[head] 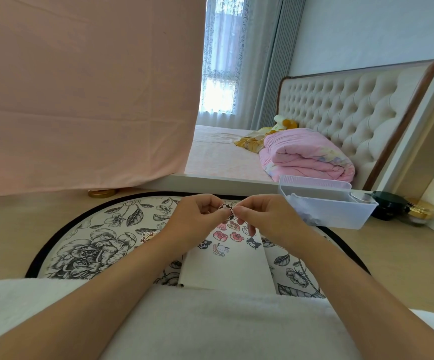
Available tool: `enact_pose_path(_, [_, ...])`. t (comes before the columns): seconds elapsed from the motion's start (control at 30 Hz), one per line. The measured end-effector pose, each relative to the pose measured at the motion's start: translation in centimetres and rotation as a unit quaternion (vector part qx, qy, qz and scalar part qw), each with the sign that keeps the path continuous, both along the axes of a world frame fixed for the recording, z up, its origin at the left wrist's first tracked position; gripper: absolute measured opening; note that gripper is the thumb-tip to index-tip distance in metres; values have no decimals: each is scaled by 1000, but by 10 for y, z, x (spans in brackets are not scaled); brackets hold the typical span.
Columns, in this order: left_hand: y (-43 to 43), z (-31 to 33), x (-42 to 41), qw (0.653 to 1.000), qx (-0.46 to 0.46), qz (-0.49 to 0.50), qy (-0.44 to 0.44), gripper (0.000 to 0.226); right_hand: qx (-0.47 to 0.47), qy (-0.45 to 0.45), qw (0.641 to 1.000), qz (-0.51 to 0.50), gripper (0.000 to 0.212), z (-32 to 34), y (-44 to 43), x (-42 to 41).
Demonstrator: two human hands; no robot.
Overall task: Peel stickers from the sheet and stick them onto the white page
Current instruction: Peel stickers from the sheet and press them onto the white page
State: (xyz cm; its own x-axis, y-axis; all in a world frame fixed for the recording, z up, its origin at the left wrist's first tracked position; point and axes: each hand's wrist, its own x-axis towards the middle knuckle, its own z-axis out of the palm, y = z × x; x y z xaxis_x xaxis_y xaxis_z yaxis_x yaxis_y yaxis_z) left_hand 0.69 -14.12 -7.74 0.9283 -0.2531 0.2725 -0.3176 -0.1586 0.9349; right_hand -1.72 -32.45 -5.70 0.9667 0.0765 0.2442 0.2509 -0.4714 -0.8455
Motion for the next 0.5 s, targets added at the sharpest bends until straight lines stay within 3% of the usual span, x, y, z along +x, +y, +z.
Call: enact_pose_path(0.5, [-4,-4,0,999,25,27,-37,11,-174,-115,977,-47,18,-7,7,2])
